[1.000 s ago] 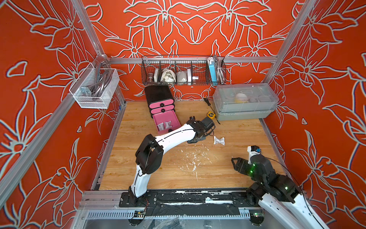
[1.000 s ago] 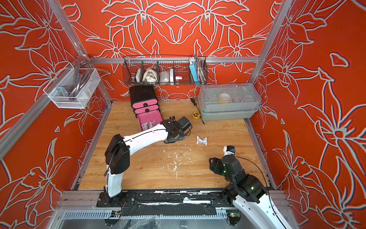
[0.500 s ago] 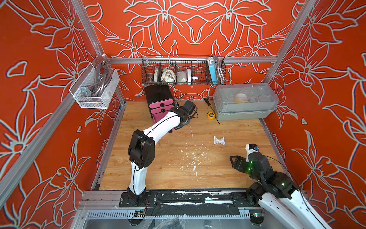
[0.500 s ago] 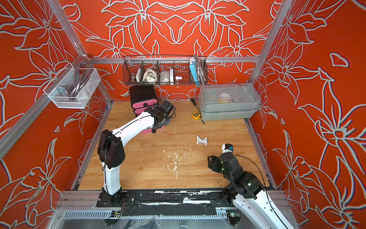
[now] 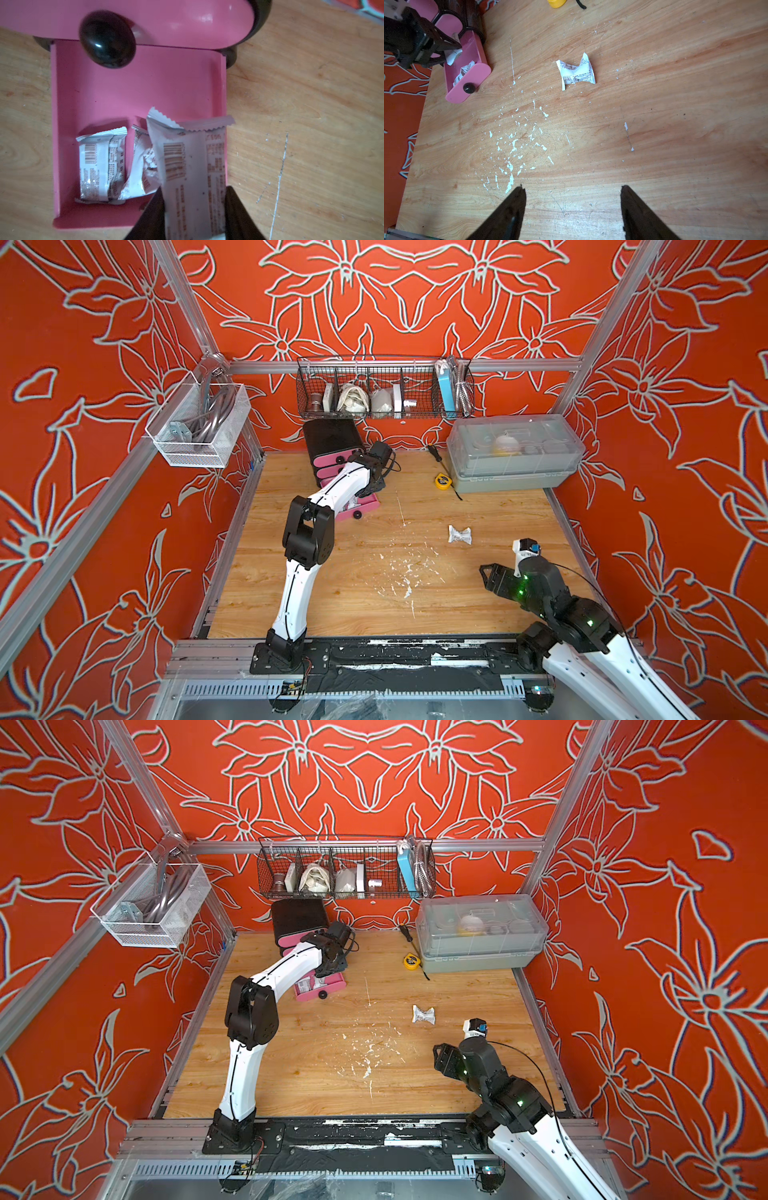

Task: Place the cookies into the drawer by color
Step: Place the cookie in the drawer, then pick up the cookie at the center of the board.

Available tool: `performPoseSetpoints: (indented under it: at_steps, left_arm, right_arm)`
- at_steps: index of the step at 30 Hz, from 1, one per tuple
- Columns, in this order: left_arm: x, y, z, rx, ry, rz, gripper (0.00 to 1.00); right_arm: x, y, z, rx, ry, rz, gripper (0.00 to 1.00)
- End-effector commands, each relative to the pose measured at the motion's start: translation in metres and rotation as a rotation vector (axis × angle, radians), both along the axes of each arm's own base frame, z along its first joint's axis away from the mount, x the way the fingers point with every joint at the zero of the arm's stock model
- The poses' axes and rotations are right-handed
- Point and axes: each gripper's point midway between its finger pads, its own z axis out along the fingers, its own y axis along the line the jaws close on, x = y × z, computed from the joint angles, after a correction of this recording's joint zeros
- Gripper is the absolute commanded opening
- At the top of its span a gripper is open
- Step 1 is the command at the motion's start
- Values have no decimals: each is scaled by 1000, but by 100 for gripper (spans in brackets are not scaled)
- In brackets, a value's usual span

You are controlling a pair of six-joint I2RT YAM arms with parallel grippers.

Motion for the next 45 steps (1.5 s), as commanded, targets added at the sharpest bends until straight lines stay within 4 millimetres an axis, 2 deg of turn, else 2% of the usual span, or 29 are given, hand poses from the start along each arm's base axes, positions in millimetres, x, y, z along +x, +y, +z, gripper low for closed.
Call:
performPoseSetpoints:
  at_steps: [1, 8, 16, 22, 25, 28, 31, 33, 36, 39, 41, 45]
  left_arm:
    - [3, 0, -14, -13, 38, -23, 34]
    - [2, 2, -37, -17, 75, -20, 38]
    - [-1, 5, -35, -9, 74, -7, 52]
    - [-1, 4, -11, -14, 49, -20, 54]
    - [-5, 1, 13, -48, 15, -28, 53]
    - [-16, -12, 45, -99, -35, -54, 53]
    - [-33, -39, 75, -162, -93, -113, 53]
    - [-48, -66, 90, -215, -131, -169, 53]
    - [-71, -115, 100, -309, -168, -270, 51]
    - [-94, -167, 97, -380, -172, -378, 50]
    - [-104, -193, 88, -386, -169, -435, 50]
    - [-119, -245, 59, -381, -131, -577, 50]
  right_arm:
    - [-2, -6, 3, -20, -13, -12, 75]
    - [-3, -6, 4, -18, -11, -9, 75]
    - [-2, -5, 4, -15, -11, -9, 75]
    - [-3, -6, 6, -14, -9, -10, 75]
    - [-4, -7, 7, -9, -13, -10, 75]
    - [-4, -6, 7, -5, -15, -9, 75]
    - [-4, -6, 8, -4, -19, -11, 76]
    - [-3, -6, 9, 0, -24, -13, 76]
    - [-2, -5, 10, 4, -25, -12, 75]
    - [-3, -4, 11, 12, -23, -6, 76]
    - [-4, -3, 11, 18, -22, -3, 76]
    - [-6, -2, 10, 34, -19, 1, 76]
